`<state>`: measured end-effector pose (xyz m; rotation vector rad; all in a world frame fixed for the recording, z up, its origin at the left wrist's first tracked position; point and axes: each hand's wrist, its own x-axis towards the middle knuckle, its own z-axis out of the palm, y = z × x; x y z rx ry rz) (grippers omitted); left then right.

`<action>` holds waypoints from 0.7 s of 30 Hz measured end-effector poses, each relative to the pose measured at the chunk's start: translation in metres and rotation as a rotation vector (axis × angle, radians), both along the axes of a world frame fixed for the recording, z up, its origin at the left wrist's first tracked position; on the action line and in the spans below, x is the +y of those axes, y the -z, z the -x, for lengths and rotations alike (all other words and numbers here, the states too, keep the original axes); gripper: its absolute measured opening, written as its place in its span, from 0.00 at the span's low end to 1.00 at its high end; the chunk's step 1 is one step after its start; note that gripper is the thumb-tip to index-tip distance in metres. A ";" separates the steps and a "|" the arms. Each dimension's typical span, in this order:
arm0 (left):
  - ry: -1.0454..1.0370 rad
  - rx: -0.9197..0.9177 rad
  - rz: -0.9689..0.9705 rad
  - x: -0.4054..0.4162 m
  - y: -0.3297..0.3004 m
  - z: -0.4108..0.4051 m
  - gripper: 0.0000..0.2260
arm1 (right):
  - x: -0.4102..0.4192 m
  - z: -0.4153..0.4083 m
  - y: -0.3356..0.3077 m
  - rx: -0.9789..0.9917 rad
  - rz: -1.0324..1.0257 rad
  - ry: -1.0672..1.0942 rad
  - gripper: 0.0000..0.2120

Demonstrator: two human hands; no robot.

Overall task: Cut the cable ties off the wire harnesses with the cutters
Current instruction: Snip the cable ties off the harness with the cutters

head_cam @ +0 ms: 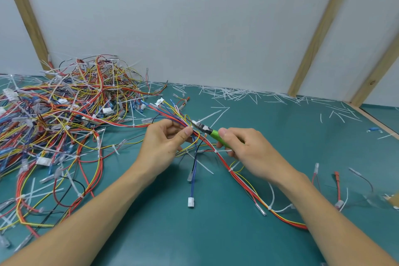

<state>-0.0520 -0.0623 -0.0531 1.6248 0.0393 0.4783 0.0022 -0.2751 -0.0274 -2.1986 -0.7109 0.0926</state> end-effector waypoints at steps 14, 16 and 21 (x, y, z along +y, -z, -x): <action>0.246 0.040 0.196 0.003 -0.002 0.003 0.07 | -0.009 -0.011 -0.011 -0.232 -0.521 0.311 0.05; 0.288 0.057 0.241 0.003 -0.003 0.003 0.08 | -0.012 -0.012 -0.017 -0.211 -0.575 0.251 0.06; 0.413 0.085 0.395 0.003 -0.006 0.005 0.10 | -0.007 -0.002 -0.018 -0.043 -0.459 -0.018 0.09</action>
